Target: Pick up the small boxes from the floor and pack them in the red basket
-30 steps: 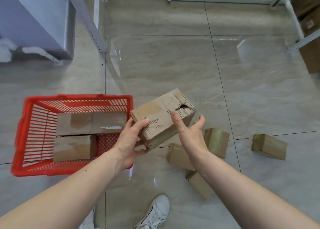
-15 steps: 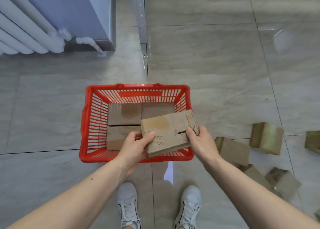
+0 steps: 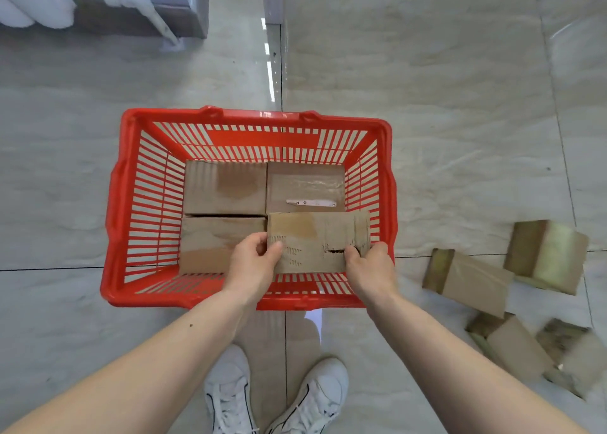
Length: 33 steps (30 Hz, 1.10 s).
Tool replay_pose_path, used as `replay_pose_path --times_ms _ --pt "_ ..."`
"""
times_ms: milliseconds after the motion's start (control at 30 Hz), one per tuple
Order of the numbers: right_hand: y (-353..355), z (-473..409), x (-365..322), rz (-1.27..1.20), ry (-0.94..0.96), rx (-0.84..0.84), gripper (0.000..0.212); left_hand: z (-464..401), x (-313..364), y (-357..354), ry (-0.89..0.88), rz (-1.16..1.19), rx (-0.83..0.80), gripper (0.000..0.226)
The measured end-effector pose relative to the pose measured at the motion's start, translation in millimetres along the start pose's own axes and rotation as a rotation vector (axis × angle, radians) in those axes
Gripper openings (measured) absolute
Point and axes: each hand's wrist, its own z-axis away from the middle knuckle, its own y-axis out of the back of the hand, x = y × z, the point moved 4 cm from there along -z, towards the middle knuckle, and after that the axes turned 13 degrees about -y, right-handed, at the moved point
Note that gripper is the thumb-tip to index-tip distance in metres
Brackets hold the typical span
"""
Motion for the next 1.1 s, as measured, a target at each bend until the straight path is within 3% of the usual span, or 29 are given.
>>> replay_pose_path --times_ms 167,400,567,800,1100 --pt "-32 -19 0 0.064 0.009 -0.074 0.046 -25 -29 -8 0.015 -0.064 -0.049 0.028" --pt "-49 -38 0 -0.050 -0.052 -0.257 0.051 -32 -48 -16 0.102 -0.085 -0.132 0.037" --pt "-37 -24 1 -0.047 -0.028 -0.231 0.048 -23 -36 -12 0.102 -0.137 -0.126 0.044" --pt "14 24 2 -0.185 0.024 -0.192 0.045 16 21 -1 0.094 -0.159 -0.130 0.052" --pt "104 78 25 -0.333 -0.015 -0.158 0.043 61 121 -28 -0.025 -0.184 -0.204 0.045"
